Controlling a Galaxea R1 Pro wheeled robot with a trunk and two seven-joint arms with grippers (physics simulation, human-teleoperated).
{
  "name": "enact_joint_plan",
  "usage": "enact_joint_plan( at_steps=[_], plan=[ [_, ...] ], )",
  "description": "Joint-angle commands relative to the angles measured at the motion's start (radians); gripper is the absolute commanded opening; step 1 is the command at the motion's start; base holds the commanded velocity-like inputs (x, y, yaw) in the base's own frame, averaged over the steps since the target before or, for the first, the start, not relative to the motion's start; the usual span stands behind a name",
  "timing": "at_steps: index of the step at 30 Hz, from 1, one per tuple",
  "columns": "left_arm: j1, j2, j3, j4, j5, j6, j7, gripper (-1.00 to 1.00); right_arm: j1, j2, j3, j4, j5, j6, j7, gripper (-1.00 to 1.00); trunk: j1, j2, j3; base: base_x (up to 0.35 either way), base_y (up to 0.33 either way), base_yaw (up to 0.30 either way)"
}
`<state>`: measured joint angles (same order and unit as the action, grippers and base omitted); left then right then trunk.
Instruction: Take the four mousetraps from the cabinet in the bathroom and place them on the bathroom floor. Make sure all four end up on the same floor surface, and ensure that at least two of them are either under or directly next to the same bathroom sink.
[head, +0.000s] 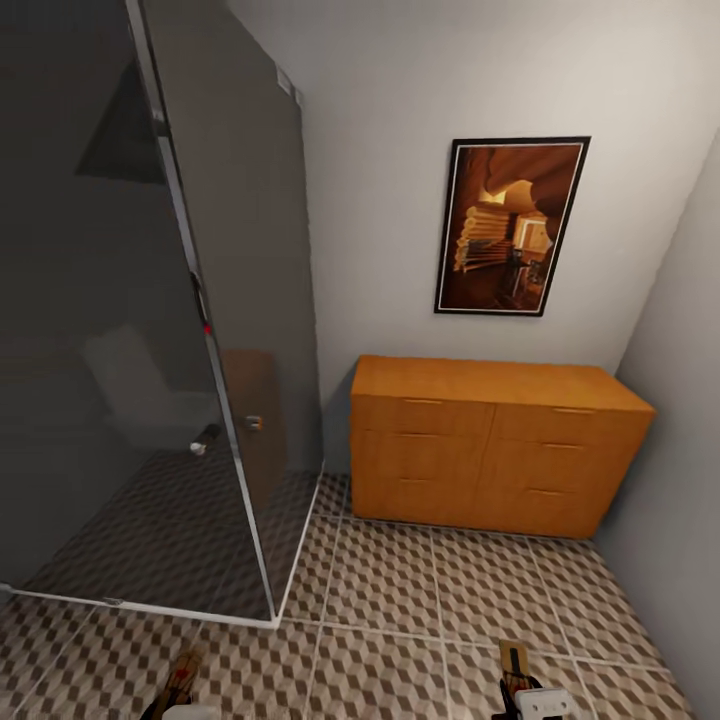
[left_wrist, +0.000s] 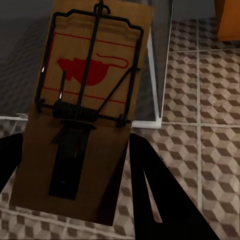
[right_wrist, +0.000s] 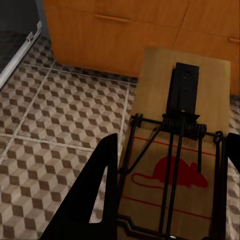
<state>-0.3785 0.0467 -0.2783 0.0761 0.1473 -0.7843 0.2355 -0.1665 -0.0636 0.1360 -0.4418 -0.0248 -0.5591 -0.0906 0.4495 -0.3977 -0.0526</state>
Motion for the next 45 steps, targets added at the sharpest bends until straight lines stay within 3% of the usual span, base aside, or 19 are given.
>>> enact_joint_plan(
  at_steps=[1, 45],
  plan=[
    [-0.002, -0.001, -0.009, 0.004, 0.005, -0.004, 0.005, -1.00, -0.001, -0.001, 0.008, 0.000, -0.004, -0.002, -0.006, -1.00, 0.001, -0.002, -0.002, -0.075, 0.000, 0.288],
    [-0.002, -0.001, -0.009, 0.004, 0.005, -0.004, 0.005, -1.00, -0.001, -0.001, 0.010, 0.001, -0.004, -0.002, -0.006, -1.00, 0.001, -0.002, -0.002, -0.027, 0.000, 0.288]
  ],
)
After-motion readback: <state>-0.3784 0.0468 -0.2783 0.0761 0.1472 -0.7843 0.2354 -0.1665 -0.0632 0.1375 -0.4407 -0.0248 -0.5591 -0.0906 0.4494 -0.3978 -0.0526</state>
